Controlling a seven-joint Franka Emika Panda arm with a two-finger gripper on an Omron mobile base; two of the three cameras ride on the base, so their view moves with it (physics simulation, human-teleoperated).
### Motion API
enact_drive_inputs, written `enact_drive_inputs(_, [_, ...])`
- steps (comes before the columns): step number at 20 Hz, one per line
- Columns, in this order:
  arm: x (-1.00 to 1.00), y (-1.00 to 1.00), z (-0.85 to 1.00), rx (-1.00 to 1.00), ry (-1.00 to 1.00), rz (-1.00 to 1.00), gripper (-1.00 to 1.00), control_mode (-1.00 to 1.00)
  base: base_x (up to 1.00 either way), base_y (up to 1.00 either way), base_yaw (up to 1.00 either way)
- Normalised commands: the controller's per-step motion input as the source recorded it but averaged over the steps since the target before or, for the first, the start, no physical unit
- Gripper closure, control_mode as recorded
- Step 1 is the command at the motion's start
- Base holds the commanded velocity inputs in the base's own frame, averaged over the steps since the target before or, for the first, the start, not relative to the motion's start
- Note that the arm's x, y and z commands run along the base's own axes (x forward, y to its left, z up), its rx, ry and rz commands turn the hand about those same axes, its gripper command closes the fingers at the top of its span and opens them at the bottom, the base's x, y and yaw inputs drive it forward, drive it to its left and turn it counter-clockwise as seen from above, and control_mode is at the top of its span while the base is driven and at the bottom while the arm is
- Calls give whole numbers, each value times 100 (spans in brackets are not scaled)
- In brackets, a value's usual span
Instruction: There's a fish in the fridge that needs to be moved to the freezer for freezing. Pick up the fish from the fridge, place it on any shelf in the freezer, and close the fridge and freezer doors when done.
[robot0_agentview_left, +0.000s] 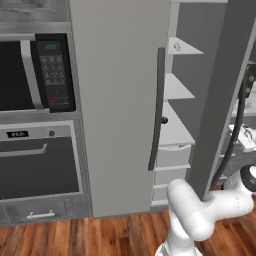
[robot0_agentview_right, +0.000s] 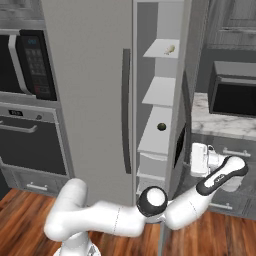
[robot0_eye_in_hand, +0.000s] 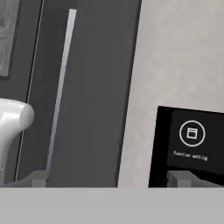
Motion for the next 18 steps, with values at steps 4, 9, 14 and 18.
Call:
enact_drive_inputs(4, [-18, 100, -60, 21, -5, -19, -100, -100, 0, 0, 0])
enact_drive_inputs(9, [7, 100, -19, 13, 0, -19, -100, -100, 0, 0, 0])
enact_drive_inputs(14, [12, 100, -15, 5, 0, -21, -100, -100, 0, 0, 0])
enact_drive_inputs(18, [39, 100, -8, 0, 0, -24, -100, -100, 0, 0, 0])
